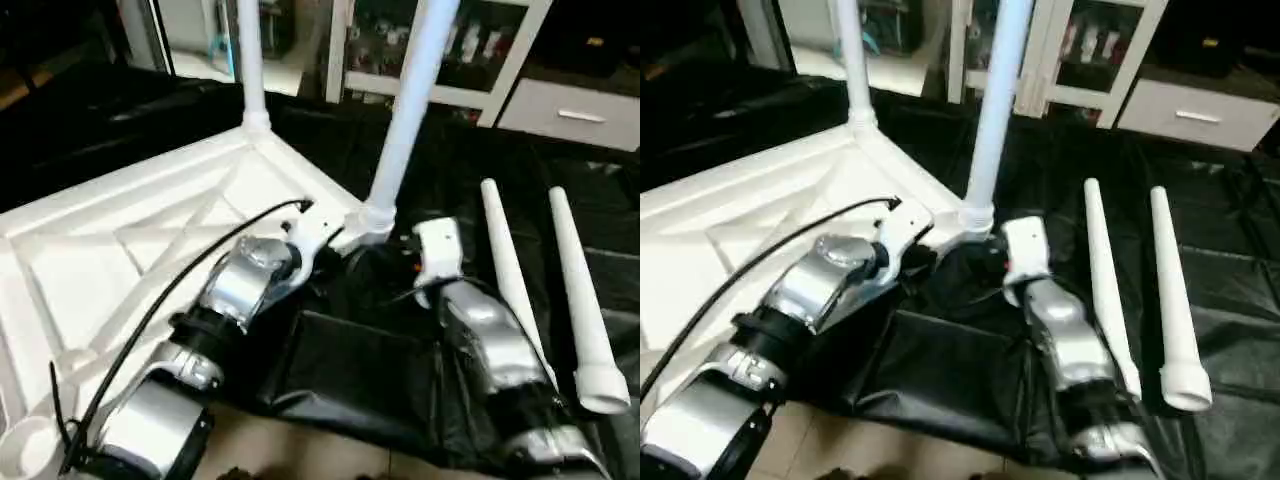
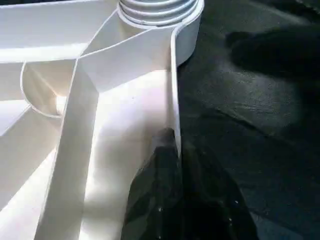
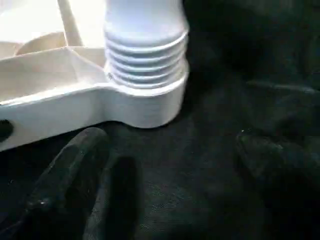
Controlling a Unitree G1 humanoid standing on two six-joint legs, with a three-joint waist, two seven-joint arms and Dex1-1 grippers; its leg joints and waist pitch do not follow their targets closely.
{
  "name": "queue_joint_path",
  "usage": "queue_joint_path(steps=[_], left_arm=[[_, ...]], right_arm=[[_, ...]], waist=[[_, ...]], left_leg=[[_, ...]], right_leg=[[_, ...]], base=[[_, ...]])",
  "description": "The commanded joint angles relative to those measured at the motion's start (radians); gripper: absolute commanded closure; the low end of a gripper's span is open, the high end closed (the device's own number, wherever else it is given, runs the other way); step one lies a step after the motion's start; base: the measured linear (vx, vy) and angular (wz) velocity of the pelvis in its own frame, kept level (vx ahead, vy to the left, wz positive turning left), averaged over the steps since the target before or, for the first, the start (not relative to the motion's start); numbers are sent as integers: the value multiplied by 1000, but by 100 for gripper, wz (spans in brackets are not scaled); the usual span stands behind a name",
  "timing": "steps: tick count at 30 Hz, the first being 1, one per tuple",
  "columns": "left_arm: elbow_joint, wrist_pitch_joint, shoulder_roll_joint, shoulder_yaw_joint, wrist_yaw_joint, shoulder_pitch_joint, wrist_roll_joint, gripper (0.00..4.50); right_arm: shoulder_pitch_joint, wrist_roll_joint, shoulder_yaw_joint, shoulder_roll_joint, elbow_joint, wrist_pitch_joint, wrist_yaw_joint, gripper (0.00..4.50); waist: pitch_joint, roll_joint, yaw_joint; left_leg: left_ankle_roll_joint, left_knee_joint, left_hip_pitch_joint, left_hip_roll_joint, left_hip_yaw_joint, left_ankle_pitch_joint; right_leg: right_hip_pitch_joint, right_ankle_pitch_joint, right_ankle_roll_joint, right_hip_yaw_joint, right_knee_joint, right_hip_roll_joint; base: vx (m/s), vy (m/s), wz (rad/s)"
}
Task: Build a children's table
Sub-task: Insert table leg to table base
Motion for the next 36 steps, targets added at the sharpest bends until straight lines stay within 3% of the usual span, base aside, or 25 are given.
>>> queue_joint_path(steps=[1,2,6,9,14,20,21,23,28,29,36], left_arm=[[-19,-67,18,4,-31,-18,-10,450],[-23,-71,24,2,-46,-13,-14,450],[-46,-81,49,-3,-103,10,-31,450],[-55,-91,63,-7,-132,21,-36,450],[-104,-108,104,-15,-278,72,-82,450],[-195,-114,147,-39,-421,129,-132,450],[-208,-117,154,-43,-441,136,-138,450],[-247,-121,174,-57,-495,156,-154,450],[-297,-109,203,-76,-563,184,-161,450],[-310,-108,213,-83,-583,191,-163,450],[-343,-99,251,-103,-634,207,-157,450]], right_arm=[[15,26,-30,-30,-65,32,35,4],[20,36,-37,-43,-78,35,56,4],[37,100,-59,-100,-127,53,183,4],[43,131,-66,-127,-145,60,244,4],[60,182,-56,-244,-162,68,459,4],[82,217,-44,-323,-170,43,633,4],[84,224,-41,-331,-173,43,654,4],[90,246,-30,-350,-194,53,709,4],[89,233,-3,-370,-207,33,776,4],[83,223,8,-372,-205,19,793,4],[63,208,58,-387,-202,-22,885,4]], waist=[[-80,-1,11],[-80,3,12],[-75,2,18],[-76,3,22],[-78,-2,30],[-76,-3,33],[-76,-8,35],[-74,-4,36],[-74,-4,46],[-72,-2,49],[-73,1,49]], left_leg=[[151,-51,8,68,-23,13],[148,-50,8,68,-23,7],[117,-53,8,70,-21,-73],[104,-53,9,72,-22,-77],[123,-48,6,68,-20,-48],[118,-48,6,73,-22,-75],[120,-48,6,73,-21,-75],[118,-48,6,74,-20,-81],[111,-49,10,75,-18,-89],[96,-50,15,75,-16,-111],[72,-52,17,77,-10,-138]], right_leg=[[72,92,-280,65,-42,-81],[71,81,-282,64,-42,-82],[70,-8,-273,65,-51,-83],[69,-15,-269,66,-50,-83],[72,25,-275,65,-43,-83],[69,-44,-271,63,-48,-86],[68,-52,-270,64,-47,-85],[65,-76,-263,64,-50,-85],[61,-96,-255,64,-50,-84],[55,-123,-253,65,-54,-82],[55,-131,-241,65,-54,-82]], base=[[0,0,0],[0,0,0],[0,0,0],[0,0,0],[0,0,0],[0,0,0],[0,0,0],[0,0,0],[0,0,0],[0,0,0],[0,0,0]])
